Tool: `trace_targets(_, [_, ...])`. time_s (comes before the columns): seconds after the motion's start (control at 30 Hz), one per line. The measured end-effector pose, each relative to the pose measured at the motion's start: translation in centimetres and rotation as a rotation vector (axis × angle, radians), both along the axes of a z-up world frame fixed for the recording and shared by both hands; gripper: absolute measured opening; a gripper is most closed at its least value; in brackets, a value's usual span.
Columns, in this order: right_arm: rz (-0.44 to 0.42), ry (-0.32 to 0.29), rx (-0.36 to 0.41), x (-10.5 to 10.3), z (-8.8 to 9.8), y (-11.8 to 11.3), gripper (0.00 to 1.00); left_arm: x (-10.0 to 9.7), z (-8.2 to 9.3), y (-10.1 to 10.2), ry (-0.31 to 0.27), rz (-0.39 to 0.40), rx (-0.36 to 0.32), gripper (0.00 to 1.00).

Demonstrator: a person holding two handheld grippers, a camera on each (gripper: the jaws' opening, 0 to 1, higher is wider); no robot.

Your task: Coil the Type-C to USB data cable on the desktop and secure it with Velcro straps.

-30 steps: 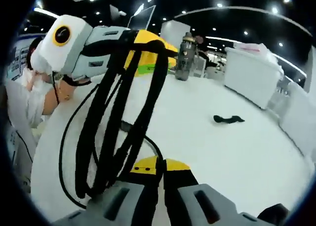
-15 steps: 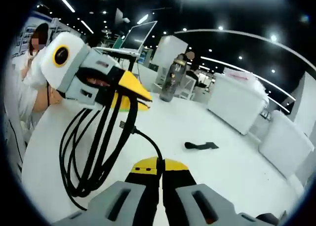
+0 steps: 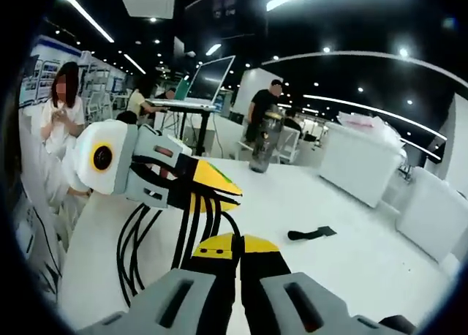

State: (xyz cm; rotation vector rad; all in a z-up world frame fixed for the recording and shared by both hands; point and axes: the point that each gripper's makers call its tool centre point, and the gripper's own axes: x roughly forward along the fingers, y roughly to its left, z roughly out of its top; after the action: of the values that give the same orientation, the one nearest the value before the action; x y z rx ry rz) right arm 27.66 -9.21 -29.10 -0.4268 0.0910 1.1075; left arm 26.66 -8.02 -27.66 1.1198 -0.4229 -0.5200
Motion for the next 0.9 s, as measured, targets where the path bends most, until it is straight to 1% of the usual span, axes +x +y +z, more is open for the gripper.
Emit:
trace_targets(0.1, [-0.001, -0.01, -0.005, 0.0, 0.0, 0.1, 0.01, 0.1, -0.1, 0.1, -0.013, 0.01, 0.013, 0.05])
trace_targets(0.27, [-0.011, -0.012, 0.006, 0.2, 0.2, 0.1, 0.01, 0.3, 0.3, 0.4, -0.025, 0.026, 0.004, 0.05])
trace_targets(0.4, [-0.02, -0.028, 0.014, 0.4, 0.7, 0.2, 0.01, 0.5, 0.8, 1.0, -0.01, 0.024, -0.04, 0.05])
trace_targets(0.5, [-0.027, -0.035, 0.021, 0.4, 1.1, 0.1, 0.01, 0.4, 1.0, 1.0, 0.004, 0.014, -0.063, 0.05])
trace_targets(0.67, [-0.053, -0.034, 0.032, 1.1, 1.3, -0.3, 0.01, 0.1, 0.6, 0.6, 0.036, -0.014, -0.074, 0.05])
trace_targets(0.77, [-0.067, -0.029, 0.065, 1.5, 1.8, -0.4, 0.01, 0.2, 0.2, 0.4, 0.044, -0.016, -0.057, 0.05])
trace_targets(0.8, [-0.068, -0.026, 0.067, 1.5, 2.0, -0.4, 0.01, 0.2, 0.1, 0.4, 0.036, -0.014, -0.049, 0.05])
trace_targets(0.9, [-0.057, -0.029, 0.065, 1.3, 1.9, -0.2, 0.01, 0.3, 0.2, 0.5, 0.037, -0.011, -0.052, 0.05])
